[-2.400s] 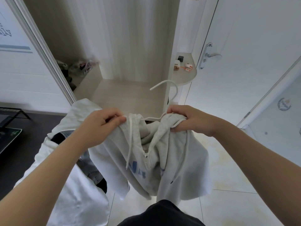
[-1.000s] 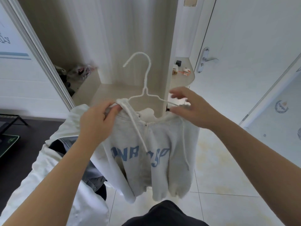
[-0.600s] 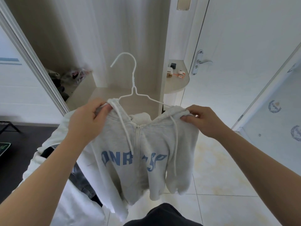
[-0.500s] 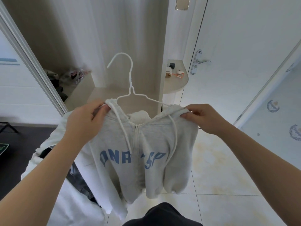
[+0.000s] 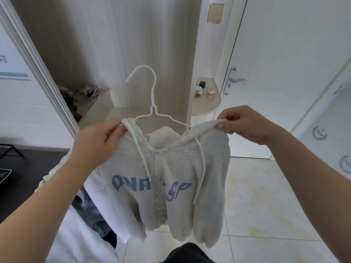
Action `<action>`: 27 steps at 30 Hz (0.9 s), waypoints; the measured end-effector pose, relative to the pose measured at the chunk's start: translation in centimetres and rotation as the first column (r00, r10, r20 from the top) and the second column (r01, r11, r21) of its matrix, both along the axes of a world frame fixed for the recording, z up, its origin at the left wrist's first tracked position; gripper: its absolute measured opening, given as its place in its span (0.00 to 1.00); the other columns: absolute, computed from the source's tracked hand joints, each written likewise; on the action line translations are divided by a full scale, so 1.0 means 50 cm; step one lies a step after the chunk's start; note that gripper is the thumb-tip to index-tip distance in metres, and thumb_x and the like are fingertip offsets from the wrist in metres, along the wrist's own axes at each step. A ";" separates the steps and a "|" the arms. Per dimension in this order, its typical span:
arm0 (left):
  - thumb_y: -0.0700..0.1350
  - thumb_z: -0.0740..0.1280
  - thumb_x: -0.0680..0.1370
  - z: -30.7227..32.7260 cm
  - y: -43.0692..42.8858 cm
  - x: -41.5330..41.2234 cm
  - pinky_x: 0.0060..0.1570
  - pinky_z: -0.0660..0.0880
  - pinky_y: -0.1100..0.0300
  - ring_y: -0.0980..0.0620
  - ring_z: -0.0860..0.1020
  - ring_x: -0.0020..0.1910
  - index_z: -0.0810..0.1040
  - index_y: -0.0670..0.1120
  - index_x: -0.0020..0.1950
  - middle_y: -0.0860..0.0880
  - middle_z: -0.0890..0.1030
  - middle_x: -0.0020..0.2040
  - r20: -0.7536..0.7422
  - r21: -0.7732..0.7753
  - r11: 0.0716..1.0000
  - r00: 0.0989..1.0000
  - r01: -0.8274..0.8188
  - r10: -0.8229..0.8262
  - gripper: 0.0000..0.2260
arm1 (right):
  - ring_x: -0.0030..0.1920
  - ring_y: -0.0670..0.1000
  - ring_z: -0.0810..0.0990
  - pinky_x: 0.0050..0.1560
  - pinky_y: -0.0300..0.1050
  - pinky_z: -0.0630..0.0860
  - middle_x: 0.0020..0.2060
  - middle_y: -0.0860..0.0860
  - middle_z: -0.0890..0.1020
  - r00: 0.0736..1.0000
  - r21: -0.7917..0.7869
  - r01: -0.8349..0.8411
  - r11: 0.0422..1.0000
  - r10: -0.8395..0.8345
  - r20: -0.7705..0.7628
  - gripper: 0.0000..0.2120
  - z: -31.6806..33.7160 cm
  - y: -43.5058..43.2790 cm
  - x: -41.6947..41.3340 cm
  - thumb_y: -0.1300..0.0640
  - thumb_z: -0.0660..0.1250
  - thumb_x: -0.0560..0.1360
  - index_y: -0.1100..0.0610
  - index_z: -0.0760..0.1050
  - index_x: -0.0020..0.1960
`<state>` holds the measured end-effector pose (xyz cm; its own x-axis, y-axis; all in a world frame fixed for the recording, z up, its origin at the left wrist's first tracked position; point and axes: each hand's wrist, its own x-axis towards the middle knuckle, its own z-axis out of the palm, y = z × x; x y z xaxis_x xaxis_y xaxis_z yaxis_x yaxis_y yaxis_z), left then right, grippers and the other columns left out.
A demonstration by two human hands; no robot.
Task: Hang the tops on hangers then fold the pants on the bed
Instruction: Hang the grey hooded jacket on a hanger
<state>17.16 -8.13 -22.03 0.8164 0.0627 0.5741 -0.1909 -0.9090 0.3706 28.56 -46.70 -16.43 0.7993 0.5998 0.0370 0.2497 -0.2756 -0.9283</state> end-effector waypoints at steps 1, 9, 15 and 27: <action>0.58 0.58 0.82 0.002 -0.001 -0.001 0.29 0.63 0.64 0.59 0.70 0.28 0.81 0.50 0.44 0.59 0.71 0.27 -0.015 0.036 0.999 1.000 0.004 -0.003 0.18 | 0.37 0.49 0.72 0.41 0.44 0.69 0.34 0.52 0.78 0.996 -0.044 0.013 0.999 -0.009 0.090 0.03 0.016 -0.001 0.004 0.63 0.75 0.71 0.56 0.84 0.41; 0.62 0.54 0.78 0.009 -0.065 -0.015 0.32 0.70 0.59 0.56 0.76 0.31 0.82 0.55 0.46 0.56 0.79 0.32 -0.126 0.030 0.979 0.972 0.202 -0.197 0.20 | 0.37 0.46 0.75 0.40 0.40 0.73 0.38 0.54 0.81 0.844 0.072 0.243 0.967 -0.247 0.476 0.04 0.103 0.105 0.046 0.62 0.73 0.75 0.64 0.82 0.46; 0.56 0.64 0.80 0.028 -0.030 -0.024 0.30 0.66 0.71 0.59 0.75 0.34 0.76 0.63 0.39 0.61 0.78 0.36 0.050 -0.181 0.979 0.995 0.091 -0.083 0.10 | 0.58 0.49 0.82 0.58 0.49 0.81 0.61 0.47 0.81 0.998 -0.271 0.057 0.961 -0.044 0.054 0.16 0.033 0.117 0.026 0.53 0.68 0.80 0.49 0.75 0.67; 0.50 0.64 0.83 0.035 -0.089 -0.024 0.40 0.74 0.54 0.55 0.79 0.38 0.80 0.59 0.42 0.54 0.82 0.37 -0.220 -0.265 0.950 0.949 0.164 -0.225 0.11 | 0.29 0.48 0.70 0.36 0.43 0.69 0.27 0.45 0.74 0.942 -0.289 -0.118 0.950 0.199 0.270 0.12 -0.002 0.197 -0.089 0.51 0.63 0.83 0.53 0.80 0.44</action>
<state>15.95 -12.58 -20.29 0.9393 -0.0006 0.3431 -0.2309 -0.7408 0.6308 24.13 -36.85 -16.54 0.6707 0.7378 0.0762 0.5592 -0.4356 -0.7054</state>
